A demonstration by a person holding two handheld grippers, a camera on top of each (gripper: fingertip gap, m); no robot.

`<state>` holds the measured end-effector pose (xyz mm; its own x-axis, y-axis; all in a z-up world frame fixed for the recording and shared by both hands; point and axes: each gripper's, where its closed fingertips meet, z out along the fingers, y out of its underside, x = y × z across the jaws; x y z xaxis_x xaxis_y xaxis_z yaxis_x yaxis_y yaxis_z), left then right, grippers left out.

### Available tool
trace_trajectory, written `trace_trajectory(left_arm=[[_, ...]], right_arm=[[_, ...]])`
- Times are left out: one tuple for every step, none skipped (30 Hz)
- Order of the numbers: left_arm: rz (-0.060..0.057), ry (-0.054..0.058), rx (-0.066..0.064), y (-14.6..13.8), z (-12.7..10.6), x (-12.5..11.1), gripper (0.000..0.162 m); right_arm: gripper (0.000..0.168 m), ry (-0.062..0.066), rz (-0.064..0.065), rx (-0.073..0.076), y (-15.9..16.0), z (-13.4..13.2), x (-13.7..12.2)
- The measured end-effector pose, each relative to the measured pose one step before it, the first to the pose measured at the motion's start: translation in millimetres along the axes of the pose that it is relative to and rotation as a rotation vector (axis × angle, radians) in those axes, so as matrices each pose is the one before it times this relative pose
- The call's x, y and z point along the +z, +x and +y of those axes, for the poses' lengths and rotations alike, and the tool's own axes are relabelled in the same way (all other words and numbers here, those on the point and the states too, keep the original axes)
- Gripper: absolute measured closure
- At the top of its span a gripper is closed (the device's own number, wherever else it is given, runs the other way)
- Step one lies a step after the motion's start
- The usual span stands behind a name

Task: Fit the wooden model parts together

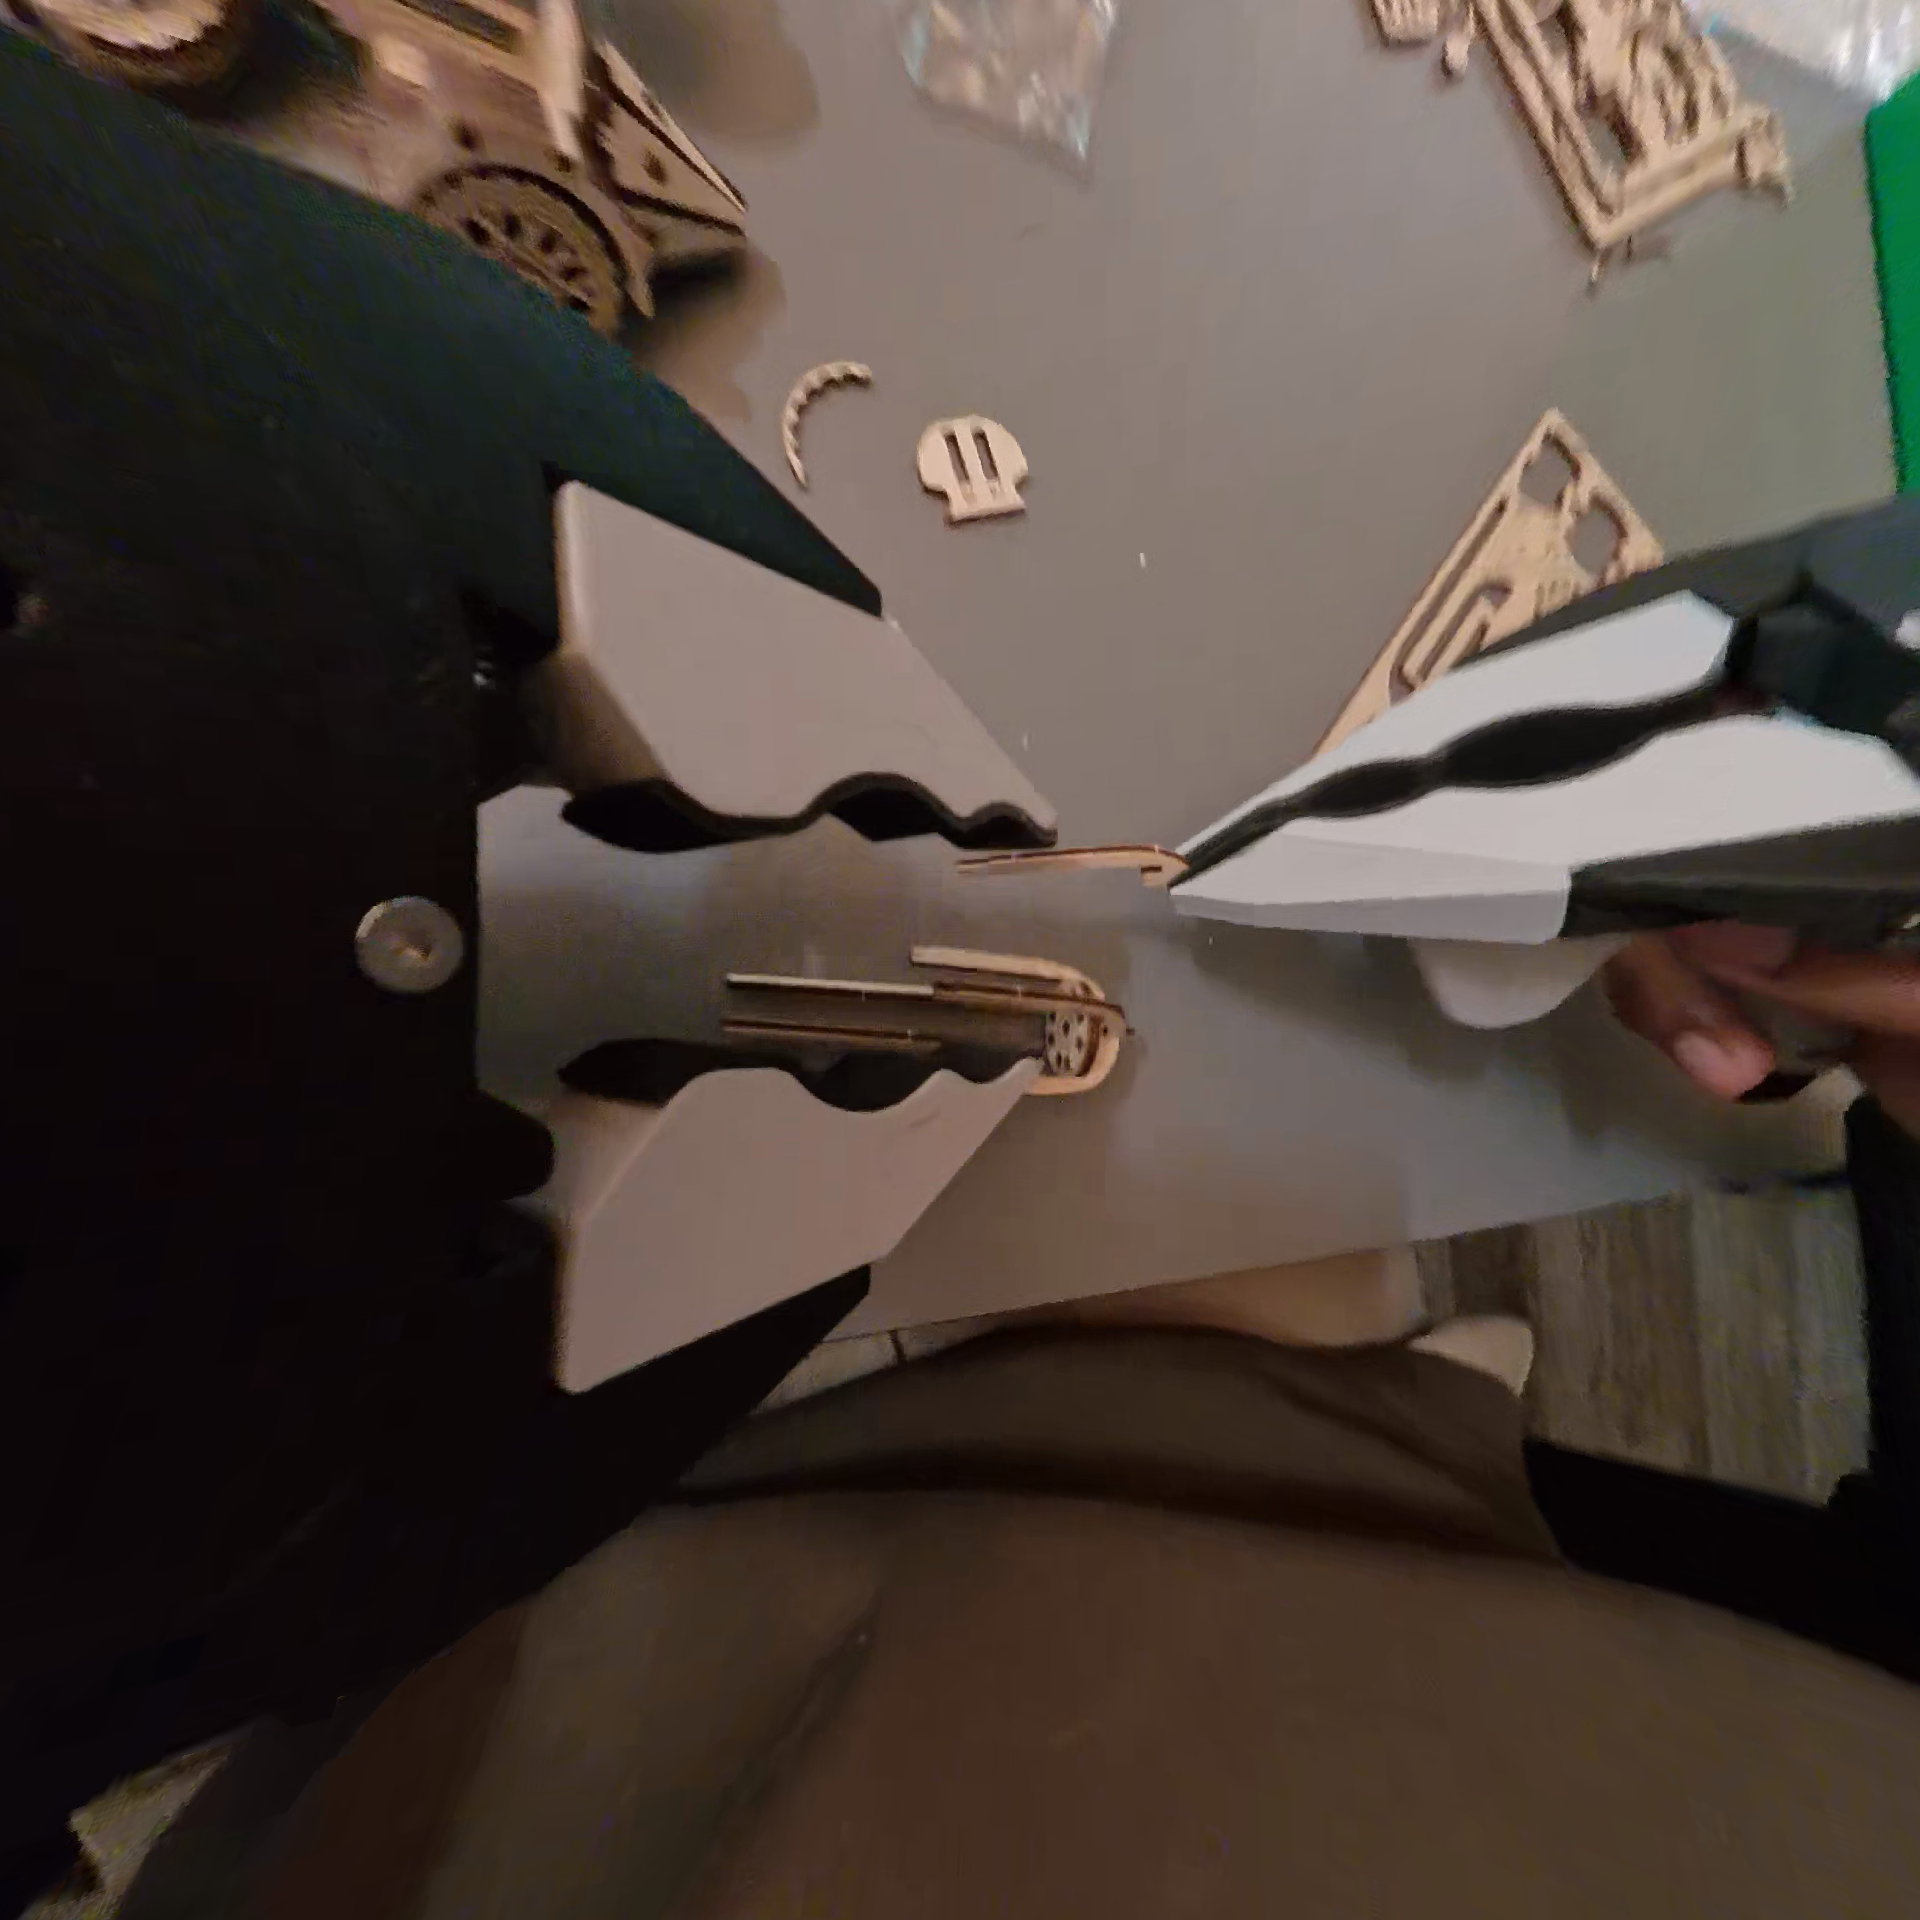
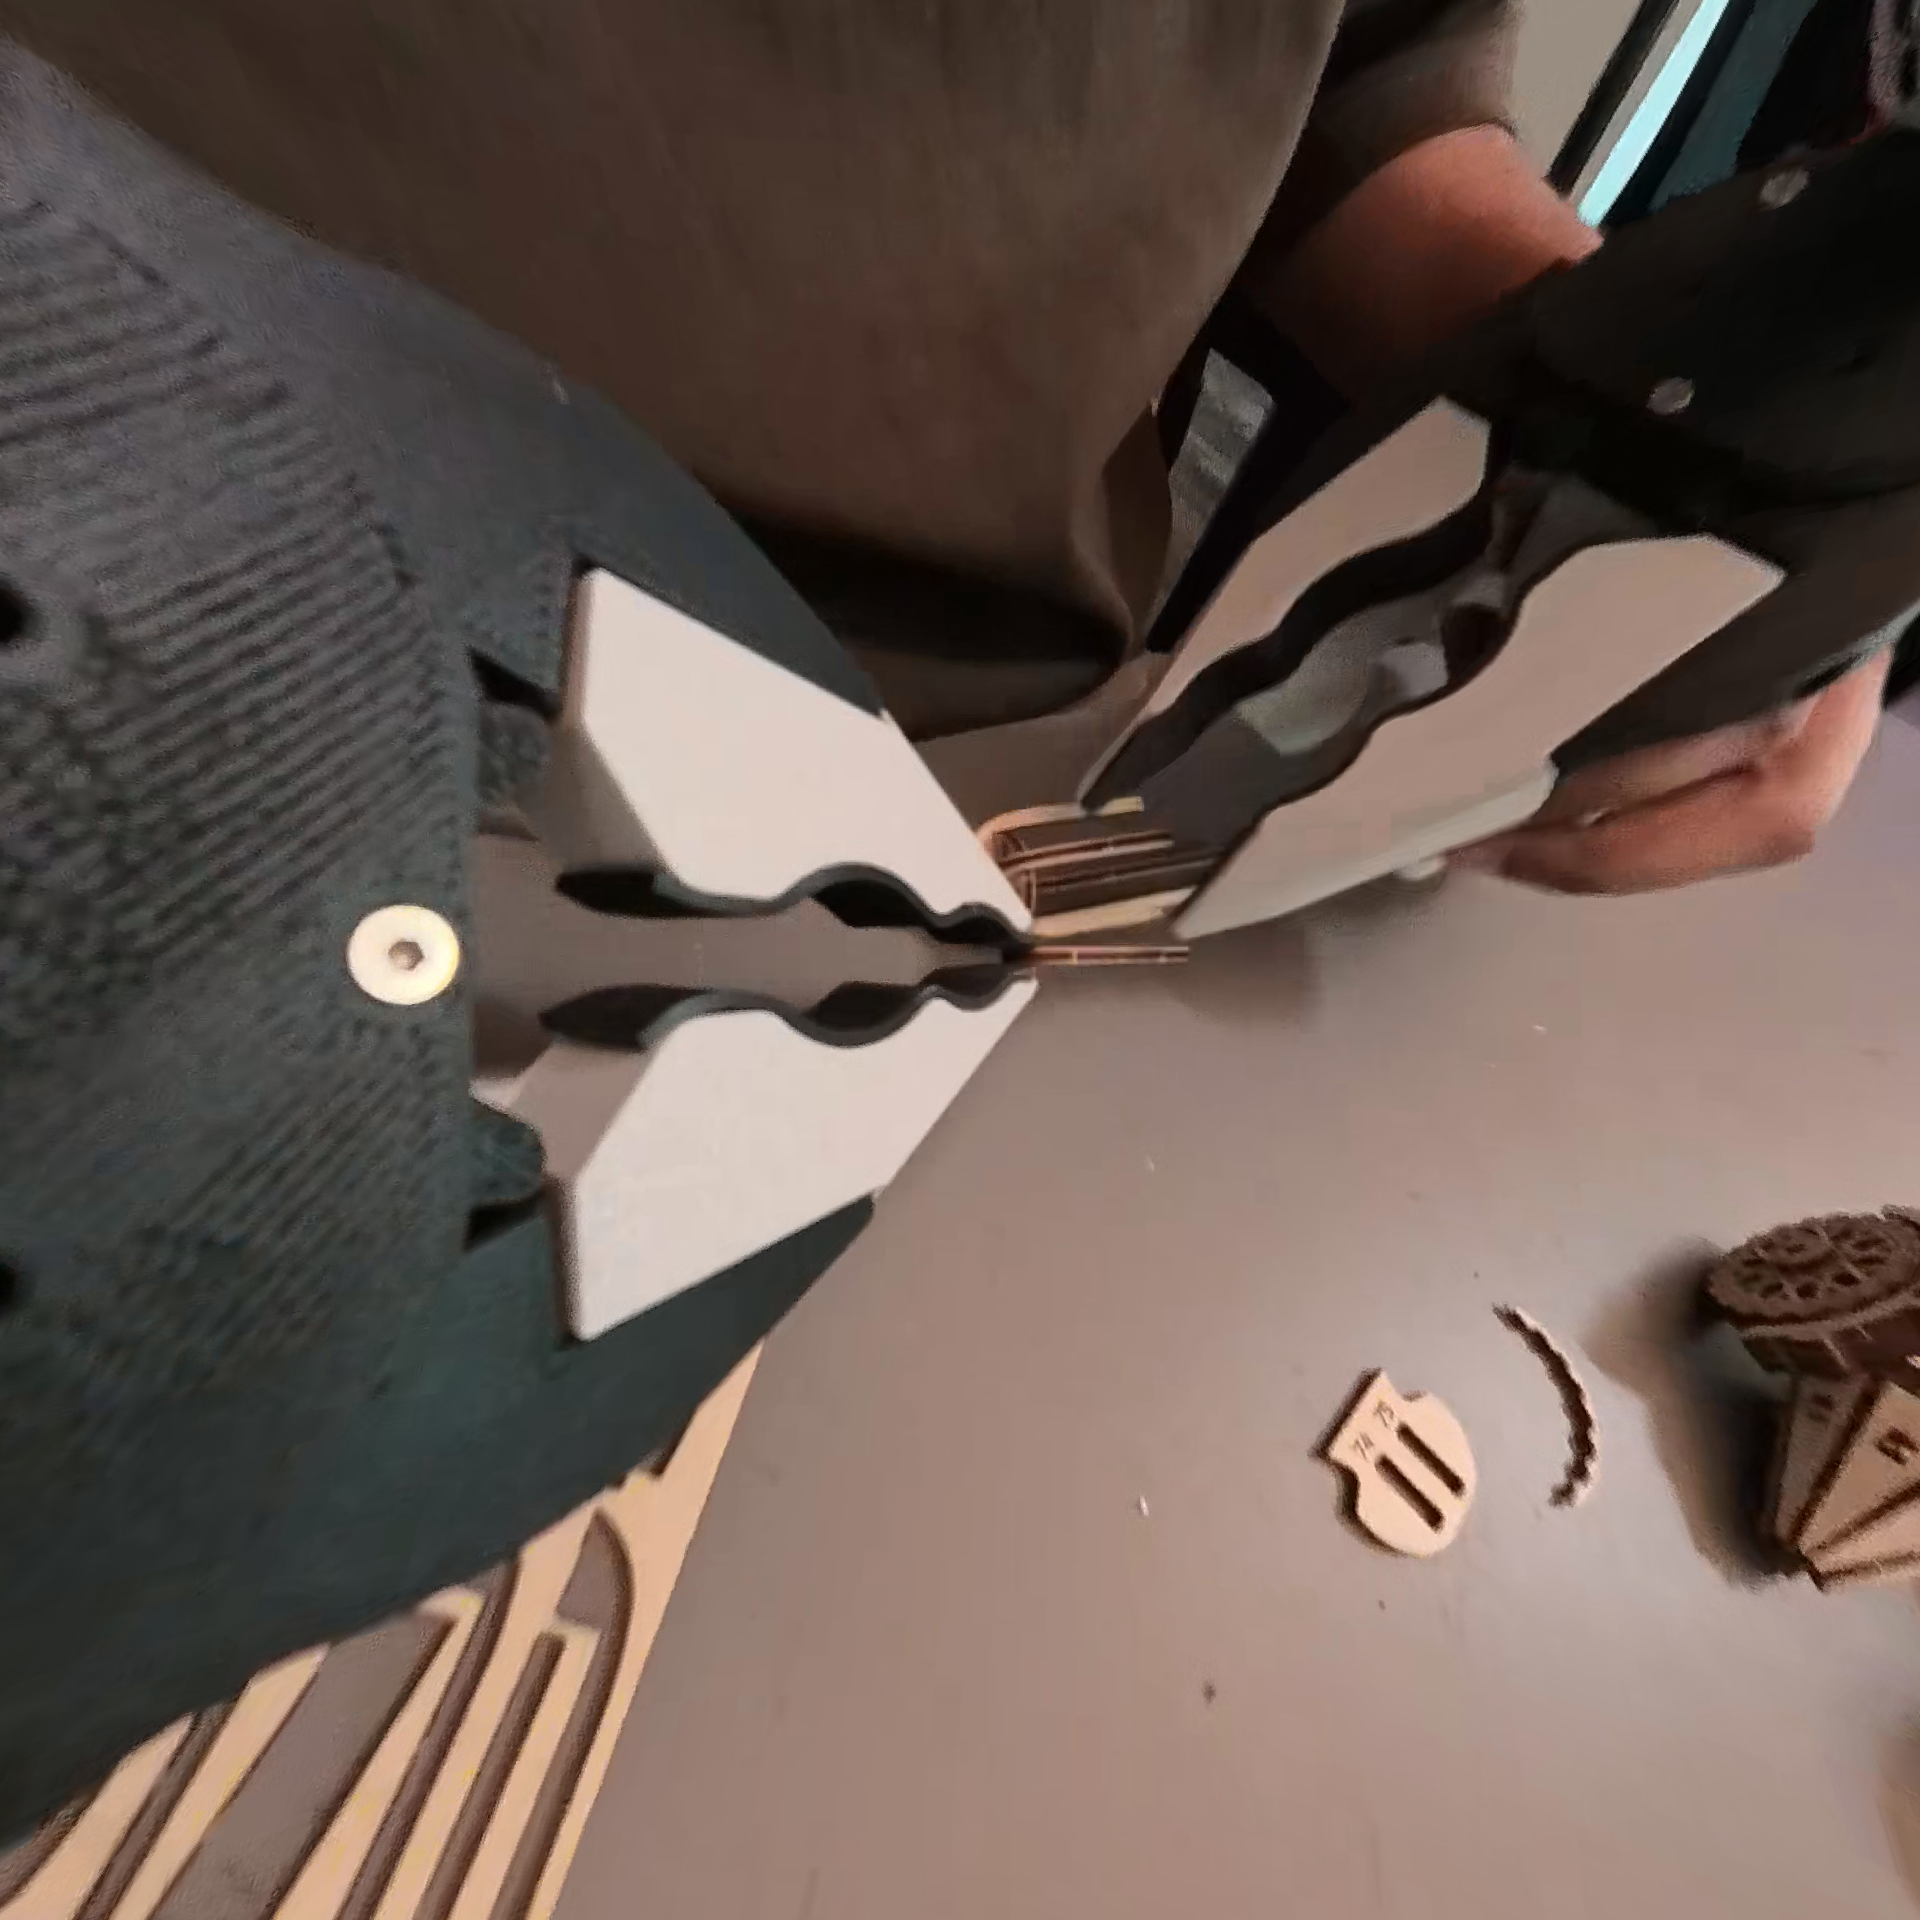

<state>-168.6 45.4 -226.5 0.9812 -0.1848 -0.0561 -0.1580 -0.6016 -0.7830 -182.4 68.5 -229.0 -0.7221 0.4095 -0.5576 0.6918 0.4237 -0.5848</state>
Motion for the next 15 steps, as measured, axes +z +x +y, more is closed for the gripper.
trace_trajectory(left_arm=[[-0.0356,0.0265,-0.0292,-2.17,-4.94,-6.59,0.119],[-0.0323,0.0368,-0.0345,-0.21,-7.09,-6.87,0.115],[-0.0526,0.0373,-0.0463,-1.32,-8.22,-6.12,0.116],[-0.0535,0.0299,-0.0549,1.20,-6.98,-4.56,0.120],[-0.0325,0.0234,-0.0551,7.12,-4.24,-2.34,0.123],[-0.0485,0.0176,-0.0601,6.51,-0.98,0.13,0.130],[-0.0514,0.0113,-0.0507,6.72,3.14,2.16,0.136],[-0.0415,-0.0073,-0.0179,7.18,7.48,3.26,0.137],[-0.0537,-0.0080,0.0163,2.64,6.12,5.64,0.142],[-0.0255,-0.0314,0.0454,3.63,7.86,6.83,0.145],[-0.0403,-0.0551,0.0364,-1.86,8.27,6.18,0.147],[-0.0077,-0.0301,0.0253,1.49,2.71,4.38,0.150],[0.0503,-0.0061,0.0195,9.53,-0.74,2.06,0.158],[0.0380,-0.0031,0.0027,7.36,-0.61,1.61,0.162],[0.0033,-0.0094,-0.0081,1.55,1.23,1.73,0.162]], right_arm=[[0.167,0.0179,0.0166,0.0002,2.80,-2.75,-2.75],[0.167,0.0217,0.0132,0.0059,2.56,-3.09,-3.27],[0.167,0.0243,0.0104,0.0082,1.99,-3.42,-3.81],[0.167,0.0255,0.0084,0.0057,1.47,-3.69,-4.19],[0.167,0.0237,0.0080,0.0026,1.18,-3.36,-4.10],[0.167,0.0187,0.0076,0.0012,1.21,-2.65,-3.44],[0.167,0.0133,0.0060,0.0002,1.00,-1.97,-2.64],[0.167,0.0077,0.0041,-0.0015,0.60,-1.19,-1.48],[0.167,0.0025,0.0033,-0.0036,0.16,-0.47,-0.43],[0.167,-0.0013,0.0035,-0.0073,-0.11,-0.36,0.53],[0.167,-0.0038,0.0042,-0.0114,-0.61,-0.37,0.91],[0.167,-0.0041,0.0058,-0.0147,-0.96,-0.04,0.87],[0.167,-0.0044,0.0081,-0.0141,-1.00,0.55,0.38],[0.167,-0.0031,0.0081,-0.0121,-1.12,0.38,0.00],[0.167,0.0002,0.0063,-0.0115,-1.19,-0.49,-0.43]])
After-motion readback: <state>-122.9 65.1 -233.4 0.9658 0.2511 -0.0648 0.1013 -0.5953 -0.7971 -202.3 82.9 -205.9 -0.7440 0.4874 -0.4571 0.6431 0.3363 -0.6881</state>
